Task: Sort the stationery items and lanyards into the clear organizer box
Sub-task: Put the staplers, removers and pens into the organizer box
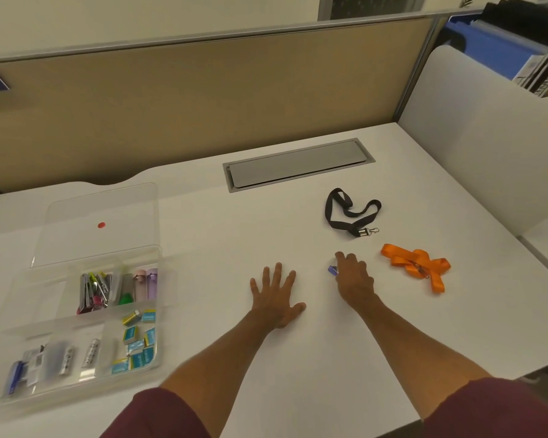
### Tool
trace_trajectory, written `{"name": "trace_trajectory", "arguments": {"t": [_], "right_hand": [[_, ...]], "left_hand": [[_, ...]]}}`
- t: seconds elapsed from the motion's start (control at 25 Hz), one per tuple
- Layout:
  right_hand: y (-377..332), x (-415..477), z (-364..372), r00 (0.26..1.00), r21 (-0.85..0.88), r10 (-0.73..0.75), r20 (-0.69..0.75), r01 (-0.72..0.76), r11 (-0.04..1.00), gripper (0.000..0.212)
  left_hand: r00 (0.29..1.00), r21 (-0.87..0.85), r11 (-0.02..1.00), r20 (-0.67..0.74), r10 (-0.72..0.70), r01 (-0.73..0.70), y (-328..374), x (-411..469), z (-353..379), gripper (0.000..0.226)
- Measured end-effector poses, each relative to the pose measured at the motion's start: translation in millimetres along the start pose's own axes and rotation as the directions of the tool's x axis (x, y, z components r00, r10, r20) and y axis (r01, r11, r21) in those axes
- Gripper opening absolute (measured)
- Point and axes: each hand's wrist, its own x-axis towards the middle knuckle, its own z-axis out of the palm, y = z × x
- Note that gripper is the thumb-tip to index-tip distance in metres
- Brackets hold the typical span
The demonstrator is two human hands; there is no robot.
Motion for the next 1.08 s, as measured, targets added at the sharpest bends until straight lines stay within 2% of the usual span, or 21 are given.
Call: {"name": "trace_trajectory", "arguments": {"t": [0.12,0.32,0.48,0.8,1.08], "right_hand": [[-19,-7,1,0.999,0.118,-0.021,-0.041,0.026,0.993,0.050],[-81,-27,7,0.988,0.198,-0.138,-0.076,0.150,0.969,0.036],[-150,-50,15,0.965,0.256,-0.241,-0.106,0.260,0.931,0.041],[-296,-106,32,0.888,0.251,-0.455,-0.074,0.458,0.853,0.043],[-386,-143,44,0.782,0.186,-0.621,-0.047,0.618,0.764,0.048]], "left_hand": [[0.998,-0.027,1.000,-0.055,0.009,-0.011,-14,-3,-8,0.078],[0.988,-0.023,0.999,-0.153,-0.038,0.035,-60,-26,-28,0.077],[0.965,-0.063,0.996,-0.250,-0.081,0.068,-110,-57,-54,0.075],[0.893,-0.110,0.963,-0.361,-0.270,0.246,-239,-131,-83,0.076],[0.878,-0.147,0.927,-0.299,-0.374,0.345,-327,-164,-66,0.081]]}}
